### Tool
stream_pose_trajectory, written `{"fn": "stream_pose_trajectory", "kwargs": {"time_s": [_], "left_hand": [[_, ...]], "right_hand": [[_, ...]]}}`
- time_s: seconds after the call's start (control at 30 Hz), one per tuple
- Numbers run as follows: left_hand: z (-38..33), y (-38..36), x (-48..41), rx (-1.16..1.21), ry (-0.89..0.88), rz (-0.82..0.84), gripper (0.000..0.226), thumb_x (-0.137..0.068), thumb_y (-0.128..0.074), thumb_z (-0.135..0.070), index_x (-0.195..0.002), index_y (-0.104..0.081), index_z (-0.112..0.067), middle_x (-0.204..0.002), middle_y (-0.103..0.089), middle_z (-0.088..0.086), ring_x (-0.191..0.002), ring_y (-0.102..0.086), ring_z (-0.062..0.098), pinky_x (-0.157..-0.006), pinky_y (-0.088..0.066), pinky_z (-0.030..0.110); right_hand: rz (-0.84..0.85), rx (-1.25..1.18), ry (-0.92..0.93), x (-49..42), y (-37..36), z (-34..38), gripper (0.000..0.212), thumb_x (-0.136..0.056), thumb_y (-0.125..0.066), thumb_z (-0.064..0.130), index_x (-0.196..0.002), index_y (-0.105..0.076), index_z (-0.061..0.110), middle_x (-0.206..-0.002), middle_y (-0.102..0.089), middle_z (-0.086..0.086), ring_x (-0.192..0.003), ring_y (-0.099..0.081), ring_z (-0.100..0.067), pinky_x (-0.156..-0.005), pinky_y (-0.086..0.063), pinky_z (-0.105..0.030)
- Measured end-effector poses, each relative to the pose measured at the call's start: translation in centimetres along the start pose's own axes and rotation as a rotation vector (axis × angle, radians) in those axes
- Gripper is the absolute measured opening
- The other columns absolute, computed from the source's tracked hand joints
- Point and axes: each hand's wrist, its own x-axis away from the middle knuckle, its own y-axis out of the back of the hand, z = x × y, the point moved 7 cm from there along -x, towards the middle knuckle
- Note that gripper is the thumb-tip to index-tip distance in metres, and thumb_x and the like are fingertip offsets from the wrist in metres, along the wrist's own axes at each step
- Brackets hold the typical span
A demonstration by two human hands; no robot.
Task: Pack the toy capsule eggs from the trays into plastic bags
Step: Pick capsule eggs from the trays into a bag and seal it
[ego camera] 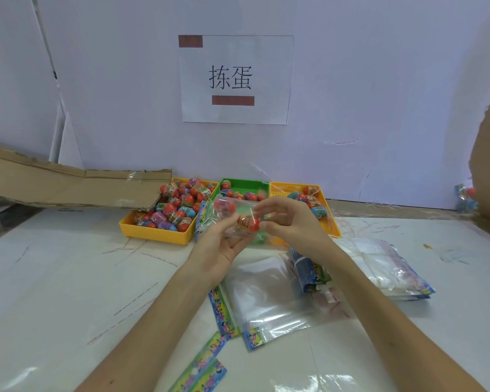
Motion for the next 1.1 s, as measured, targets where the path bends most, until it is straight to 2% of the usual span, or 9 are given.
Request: {"fn": "stream_pose_trajectory", "kwargs": {"time_s": [0.1, 0.17, 0.3, 0.37, 0.5, 0.6, 0.8, 0.93, 1.1], "left_hand": [[0.1, -0.4, 0.0, -0.002, -0.003, 0.026, 0.019, -0.098, -0.062, -0.010, -0.115, -0.066, -0.003, -0.111, -0.072, 0.019, -0.098, -0.073, 0.026, -0.089, -0.062, 0.035], [0.2, -0.6, 0.0, -0.017, -0.005, 0.039, 0.019, -0.096, -0.063, -0.010, -0.114, -0.068, -0.005, -0.111, -0.074, 0.016, -0.105, -0.072, 0.027, -0.094, -0.059, 0.038], [0.4, -1.0, 0.2, -0.023, 0.015, 0.087, 0.020, -0.090, -0.065, -0.011, -0.107, -0.072, -0.002, -0.110, -0.076, 0.016, -0.107, -0.073, 0.029, -0.096, -0.057, 0.038], [0.5, -1.3, 0.3, -0.034, 0.018, 0.103, 0.021, -0.091, -0.065, -0.010, -0.108, -0.074, -0.002, -0.114, -0.075, 0.017, -0.107, -0.073, 0.030, -0.091, -0.060, 0.037], [0.8, -1.4, 0.5, -0.090, 0.022, 0.095, 0.017, -0.095, -0.063, -0.008, -0.098, -0.080, -0.006, -0.107, -0.076, 0.014, -0.097, -0.076, 0.028, -0.075, -0.062, 0.031], [0.9, -1.4, 0.4, -0.089, 0.030, 0.088, 0.016, -0.096, -0.063, -0.008, -0.106, -0.072, 0.000, -0.106, -0.075, 0.016, -0.091, -0.076, 0.028, -0.076, -0.063, 0.032], [1.0, -1.5, 0.4, -0.130, 0.027, 0.122, 0.016, -0.096, -0.063, -0.009, -0.106, -0.073, -0.004, -0.103, -0.075, 0.018, -0.093, -0.076, 0.029, -0.081, -0.063, 0.036], [1.0, -1.6, 0.4, -0.226, 0.009, 0.122, 0.045, -0.089, -0.070, -0.016, -0.131, -0.061, 0.001, -0.115, -0.073, 0.020, -0.101, -0.074, 0.034, -0.085, -0.062, 0.037], [1.2, -1.7, 0.8, -0.253, 0.027, 0.149, 0.048, -0.079, -0.076, -0.025, -0.121, -0.068, -0.004, -0.115, -0.073, 0.020, -0.103, -0.074, 0.031, -0.082, -0.062, 0.034]], "right_hand": [[-0.084, 0.088, 0.046, 0.1, 0.3, 0.2, 0.018, -0.085, -0.078, 0.008, -0.099, -0.070, 0.016, -0.096, -0.073, 0.005, -0.082, -0.070, -0.011, -0.077, -0.059, -0.033], [-0.173, 0.196, 0.108, 0.3, 0.5, 0.7, 0.017, -0.083, -0.081, 0.013, -0.095, -0.069, 0.017, -0.089, -0.067, 0.008, -0.075, -0.059, -0.006, -0.069, -0.048, -0.024], [-0.338, 0.314, 0.127, 0.4, 1.7, 1.1, 0.038, -0.076, -0.087, 0.020, -0.106, -0.064, 0.015, -0.099, -0.054, 0.008, -0.093, -0.049, -0.014, -0.080, -0.041, -0.024], [-0.331, 0.286, 0.087, 0.3, 2.0, 0.9, 0.044, -0.075, -0.088, 0.027, -0.110, -0.063, 0.018, -0.105, -0.055, 0.009, -0.100, -0.051, -0.014, -0.085, -0.043, -0.023], [-0.276, 0.288, 0.080, 0.2, 1.6, 0.4, 0.034, -0.078, -0.086, 0.027, -0.106, -0.067, 0.021, -0.108, -0.058, 0.006, -0.099, -0.053, -0.009, -0.084, -0.039, -0.011], [-0.241, 0.326, 0.083, 0.1, 1.2, 0.2, 0.032, -0.080, -0.084, 0.025, -0.108, -0.070, 0.020, -0.106, -0.054, 0.012, -0.098, -0.054, -0.005, -0.085, -0.040, -0.012], [-0.209, 0.357, 0.126, 0.1, 0.7, 0.1, 0.036, -0.080, -0.084, 0.023, -0.112, -0.069, 0.021, -0.112, -0.057, 0.003, -0.102, -0.056, -0.009, -0.086, -0.045, -0.017], [-0.212, 0.344, 0.166, 0.2, 0.7, 0.3, 0.035, -0.082, -0.082, 0.027, -0.114, -0.071, 0.020, -0.111, -0.058, 0.003, -0.101, -0.056, -0.003, -0.084, -0.044, -0.012], [-0.099, 0.237, 0.235, 0.4, 0.1, 1.2, 0.055, -0.087, -0.079, 0.018, -0.138, -0.060, 0.019, -0.131, -0.062, 0.008, -0.121, -0.053, 0.007, -0.097, -0.042, -0.009]]}}
